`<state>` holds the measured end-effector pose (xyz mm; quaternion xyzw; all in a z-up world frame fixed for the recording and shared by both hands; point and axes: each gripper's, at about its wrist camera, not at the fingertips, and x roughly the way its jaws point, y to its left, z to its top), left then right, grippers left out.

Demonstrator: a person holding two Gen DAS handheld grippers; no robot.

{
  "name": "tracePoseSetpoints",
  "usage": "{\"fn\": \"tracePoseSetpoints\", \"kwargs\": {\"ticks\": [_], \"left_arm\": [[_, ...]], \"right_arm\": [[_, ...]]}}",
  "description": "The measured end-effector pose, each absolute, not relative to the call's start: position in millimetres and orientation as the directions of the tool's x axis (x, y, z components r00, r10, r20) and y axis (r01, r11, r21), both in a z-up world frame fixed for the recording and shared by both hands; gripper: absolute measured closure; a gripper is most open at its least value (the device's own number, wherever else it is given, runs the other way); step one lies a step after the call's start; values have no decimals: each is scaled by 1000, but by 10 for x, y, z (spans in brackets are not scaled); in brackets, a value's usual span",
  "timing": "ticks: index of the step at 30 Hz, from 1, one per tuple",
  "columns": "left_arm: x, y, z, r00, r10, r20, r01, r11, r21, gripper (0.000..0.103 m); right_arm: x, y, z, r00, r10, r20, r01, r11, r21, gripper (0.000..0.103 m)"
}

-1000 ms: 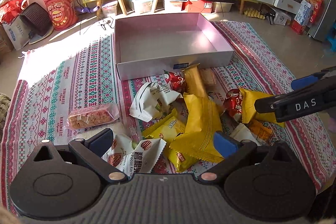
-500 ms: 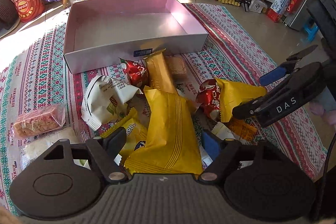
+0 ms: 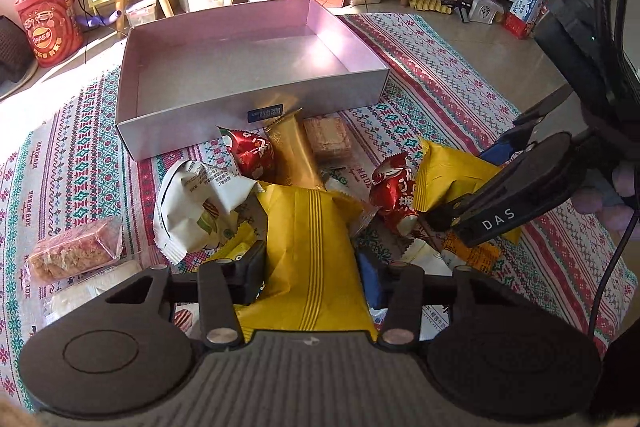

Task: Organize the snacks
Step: 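Grasp a large yellow bag with the left tool while the right tool grasps another yellow bag, then carry both held yellow bags over the pink box with both tools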

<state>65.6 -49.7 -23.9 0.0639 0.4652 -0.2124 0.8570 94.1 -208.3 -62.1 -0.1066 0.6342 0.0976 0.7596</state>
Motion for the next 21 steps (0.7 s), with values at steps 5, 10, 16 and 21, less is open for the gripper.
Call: {"fn": "tracePoseSetpoints", "kwargs": {"ticks": [5, 10, 16, 21], "left_arm": [[648, -483, -203, 497, -302, -813, 410, 908, -87, 54], [647, -453, -175, 497, -312, -810, 402, 910, -104, 56], [624, -412, -111, 509, -325, -797, 402, 909, -114, 57], [611, -381, -33, 524, -339, -782, 400, 908, -125, 57]], "right_arm": [[890, -1988, -563, 190, 14, -982, -277, 960, -40, 58], [830, -1898, -506, 220, -7, -976, -279, 958, -70, 64], [733, -1844, -325, 253, 19, -967, -268, 962, -51, 66], [719, -1847, -170, 283, 42, -958, -248, 968, -30, 68]]}}
